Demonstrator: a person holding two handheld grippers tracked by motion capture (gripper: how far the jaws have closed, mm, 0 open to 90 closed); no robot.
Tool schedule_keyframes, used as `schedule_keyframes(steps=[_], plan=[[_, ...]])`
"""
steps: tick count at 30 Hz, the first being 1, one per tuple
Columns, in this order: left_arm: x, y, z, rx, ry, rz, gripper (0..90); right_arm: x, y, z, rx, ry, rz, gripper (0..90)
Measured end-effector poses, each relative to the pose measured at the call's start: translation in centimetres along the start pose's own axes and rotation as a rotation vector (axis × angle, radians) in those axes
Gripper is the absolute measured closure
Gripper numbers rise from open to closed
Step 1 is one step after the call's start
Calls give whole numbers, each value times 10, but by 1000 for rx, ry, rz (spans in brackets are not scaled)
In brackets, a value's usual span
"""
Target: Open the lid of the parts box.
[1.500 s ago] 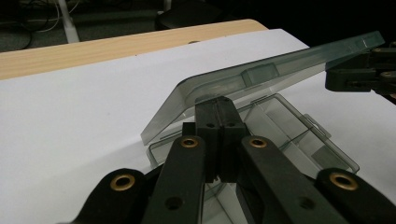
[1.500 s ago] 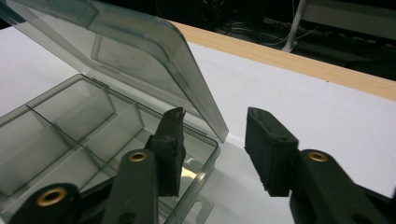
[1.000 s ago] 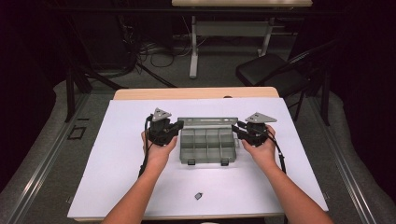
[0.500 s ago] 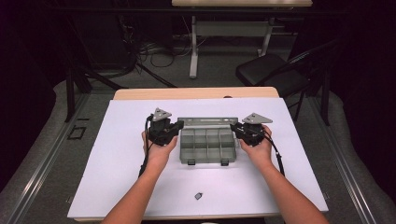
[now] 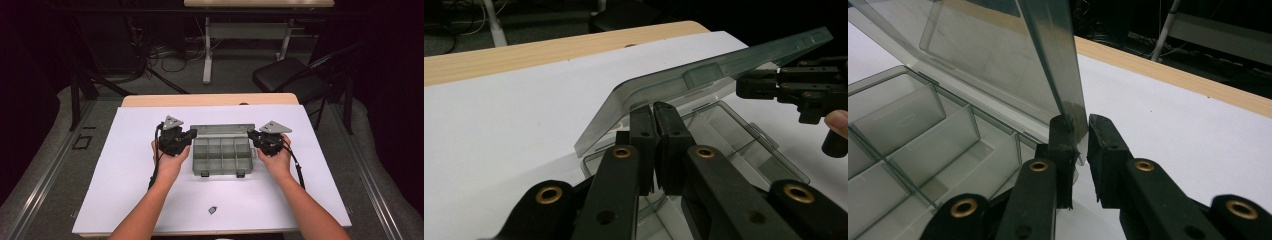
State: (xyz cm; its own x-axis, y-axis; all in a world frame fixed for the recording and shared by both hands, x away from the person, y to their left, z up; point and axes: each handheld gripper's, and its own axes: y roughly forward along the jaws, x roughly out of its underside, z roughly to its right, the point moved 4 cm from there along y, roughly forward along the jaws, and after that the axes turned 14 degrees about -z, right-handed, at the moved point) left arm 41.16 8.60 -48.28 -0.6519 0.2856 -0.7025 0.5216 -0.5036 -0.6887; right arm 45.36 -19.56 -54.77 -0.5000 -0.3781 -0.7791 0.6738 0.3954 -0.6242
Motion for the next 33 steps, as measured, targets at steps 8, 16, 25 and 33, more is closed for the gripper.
schedule_keyframes(steps=[8,16,25,33], plan=[[3,-1,3,36,12,-7,780,0,0,0,-2,4,1,813],[14,2,7,50,32,-48,628,0,0,0,-6,6,-1,814],[30,20,0,9,31,-144,446,0,0,1,-5,7,1,814],[41,30,-6,-9,21,-183,449,0,-1,1,-4,5,0,814]])
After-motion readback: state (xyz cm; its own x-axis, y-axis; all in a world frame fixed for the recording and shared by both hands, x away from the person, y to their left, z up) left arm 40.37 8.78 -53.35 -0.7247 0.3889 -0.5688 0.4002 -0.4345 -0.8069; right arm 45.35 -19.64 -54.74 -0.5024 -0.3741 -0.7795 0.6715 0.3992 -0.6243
